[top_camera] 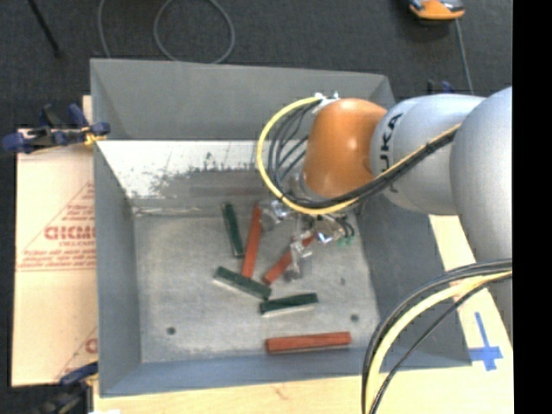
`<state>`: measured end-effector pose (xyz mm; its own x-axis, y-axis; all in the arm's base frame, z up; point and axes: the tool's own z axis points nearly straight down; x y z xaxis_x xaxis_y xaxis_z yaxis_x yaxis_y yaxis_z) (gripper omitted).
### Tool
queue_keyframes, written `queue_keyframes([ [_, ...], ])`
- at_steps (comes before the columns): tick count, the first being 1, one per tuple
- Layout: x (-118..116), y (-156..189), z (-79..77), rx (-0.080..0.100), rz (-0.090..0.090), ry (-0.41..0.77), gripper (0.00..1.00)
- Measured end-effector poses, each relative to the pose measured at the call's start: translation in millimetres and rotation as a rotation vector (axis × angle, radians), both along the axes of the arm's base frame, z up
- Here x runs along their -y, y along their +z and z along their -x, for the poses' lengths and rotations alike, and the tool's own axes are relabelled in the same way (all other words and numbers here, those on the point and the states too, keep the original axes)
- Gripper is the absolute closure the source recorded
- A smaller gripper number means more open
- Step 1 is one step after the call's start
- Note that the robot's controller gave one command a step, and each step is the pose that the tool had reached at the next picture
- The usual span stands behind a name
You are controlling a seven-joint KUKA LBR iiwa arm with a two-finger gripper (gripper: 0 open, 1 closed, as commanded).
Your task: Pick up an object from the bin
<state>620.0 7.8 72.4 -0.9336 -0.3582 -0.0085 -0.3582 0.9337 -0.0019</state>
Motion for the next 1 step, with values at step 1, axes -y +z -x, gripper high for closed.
queue_keyframes([
  [1,-7.6,0.8,17.6,0.003,0.003,0.143,0.0],
])
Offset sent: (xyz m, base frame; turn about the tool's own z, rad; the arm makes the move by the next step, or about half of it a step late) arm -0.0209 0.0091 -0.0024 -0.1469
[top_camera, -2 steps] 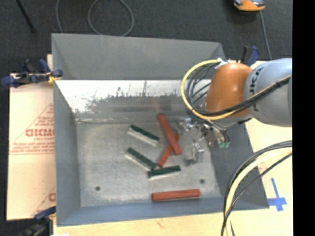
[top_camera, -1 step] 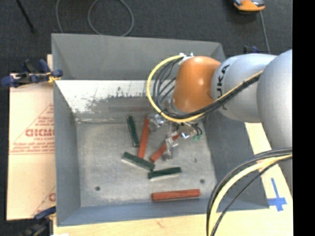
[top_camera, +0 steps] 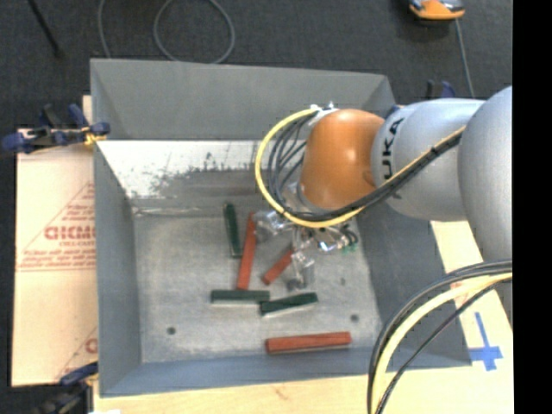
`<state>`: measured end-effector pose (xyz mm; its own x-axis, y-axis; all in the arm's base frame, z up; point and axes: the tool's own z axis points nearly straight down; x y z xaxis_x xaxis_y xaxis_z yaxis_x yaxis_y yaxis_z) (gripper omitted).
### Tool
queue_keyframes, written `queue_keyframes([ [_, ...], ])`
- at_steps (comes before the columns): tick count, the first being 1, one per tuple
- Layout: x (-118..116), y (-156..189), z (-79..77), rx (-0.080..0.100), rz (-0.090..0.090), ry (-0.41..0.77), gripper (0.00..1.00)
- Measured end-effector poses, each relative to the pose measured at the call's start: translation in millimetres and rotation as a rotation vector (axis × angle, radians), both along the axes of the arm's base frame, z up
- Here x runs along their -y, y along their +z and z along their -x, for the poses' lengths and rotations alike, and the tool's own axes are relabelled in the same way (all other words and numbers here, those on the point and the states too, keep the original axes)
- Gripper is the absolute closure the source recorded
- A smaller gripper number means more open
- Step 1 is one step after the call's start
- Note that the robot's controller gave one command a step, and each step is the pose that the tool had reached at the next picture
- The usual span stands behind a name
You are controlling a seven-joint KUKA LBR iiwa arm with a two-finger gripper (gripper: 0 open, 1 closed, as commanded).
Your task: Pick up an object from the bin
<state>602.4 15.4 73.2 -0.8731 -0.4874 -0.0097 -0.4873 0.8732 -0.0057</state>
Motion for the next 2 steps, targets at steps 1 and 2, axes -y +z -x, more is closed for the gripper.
queue_keyframes([
  [1,-0.4,-0.3,0.2,0.0,-0.001,0.001,1.0],
  [2,42.8,223.3,52.8,0.002,0.002,0.015,1.0],
])
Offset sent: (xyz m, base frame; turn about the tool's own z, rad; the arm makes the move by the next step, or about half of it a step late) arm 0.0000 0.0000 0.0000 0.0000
